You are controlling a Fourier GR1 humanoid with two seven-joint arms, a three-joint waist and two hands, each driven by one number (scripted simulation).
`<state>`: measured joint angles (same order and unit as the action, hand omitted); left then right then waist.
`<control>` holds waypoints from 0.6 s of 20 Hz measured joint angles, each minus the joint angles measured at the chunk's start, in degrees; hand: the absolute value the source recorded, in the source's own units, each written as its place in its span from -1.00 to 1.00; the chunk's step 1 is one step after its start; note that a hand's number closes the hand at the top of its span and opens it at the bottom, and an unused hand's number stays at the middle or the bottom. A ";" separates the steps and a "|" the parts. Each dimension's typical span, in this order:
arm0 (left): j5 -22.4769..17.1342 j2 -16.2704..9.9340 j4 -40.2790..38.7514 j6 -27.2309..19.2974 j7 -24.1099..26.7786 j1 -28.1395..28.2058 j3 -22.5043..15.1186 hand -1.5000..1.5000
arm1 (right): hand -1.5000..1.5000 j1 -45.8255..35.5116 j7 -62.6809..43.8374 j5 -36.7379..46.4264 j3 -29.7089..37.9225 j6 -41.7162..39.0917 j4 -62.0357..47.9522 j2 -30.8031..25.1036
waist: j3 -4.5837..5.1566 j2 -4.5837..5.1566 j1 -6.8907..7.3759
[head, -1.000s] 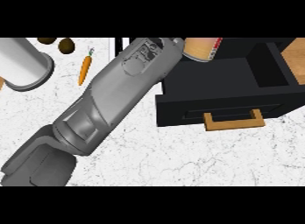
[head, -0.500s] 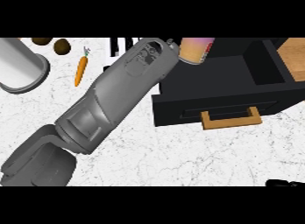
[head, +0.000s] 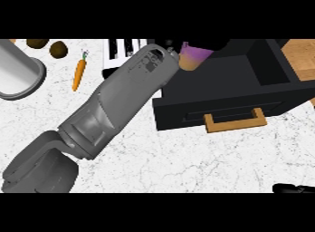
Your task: Pick up the can, place it into the drawer and close the drawer
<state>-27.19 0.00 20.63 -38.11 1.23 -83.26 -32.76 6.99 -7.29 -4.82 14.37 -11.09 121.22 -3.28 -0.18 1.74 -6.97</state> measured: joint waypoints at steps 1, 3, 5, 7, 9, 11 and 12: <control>-0.34 -0.01 0.33 -0.77 0.16 0.67 -0.57 -1.00 | -1.00 -0.33 0.15 -0.33 0.27 -0.11 -0.46 -0.17 | 0.00 0.01 -0.12; -0.96 -0.01 0.10 -1.75 0.10 0.61 -1.06 -1.00 | -1.00 -0.85 -0.32 -0.24 0.10 -0.11 -0.46 -0.42 | 0.00 0.09 -0.40; -1.62 0.00 0.17 -2.92 0.18 1.04 -1.64 -1.00 | -1.00 -0.81 -0.30 -0.47 0.04 -0.41 -0.39 -0.55 | 0.00 0.07 -0.53; -2.07 0.00 -0.30 -3.91 1.02 1.59 -1.95 -1.00 | -1.00 -1.16 -0.81 -0.62 0.06 -0.46 0.00 -0.86 | 0.01 0.17 -0.68; -2.70 0.00 -0.05 -4.75 1.36 1.97 -2.45 -1.00 | -1.00 -1.36 -1.25 -0.60 -0.34 -0.49 0.31 -0.85 | 0.02 0.15 -0.70; -3.37 0.00 0.17 -5.55 1.74 2.29 -2.86 -1.00 | -1.00 -1.39 -1.02 -0.49 -0.25 -0.39 0.33 -0.81 | 0.02 0.16 -0.80; -3.74 0.01 0.43 -5.86 1.91 2.46 -3.06 -1.00 | -1.00 -1.48 -0.87 0.01 -0.55 -0.01 0.42 -0.45 | 0.03 0.13 -0.69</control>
<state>-30.94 0.00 21.06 -43.97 3.14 -80.80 -35.82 5.51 -8.16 -4.80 13.82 -11.10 121.64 -3.72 -0.15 1.87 -7.66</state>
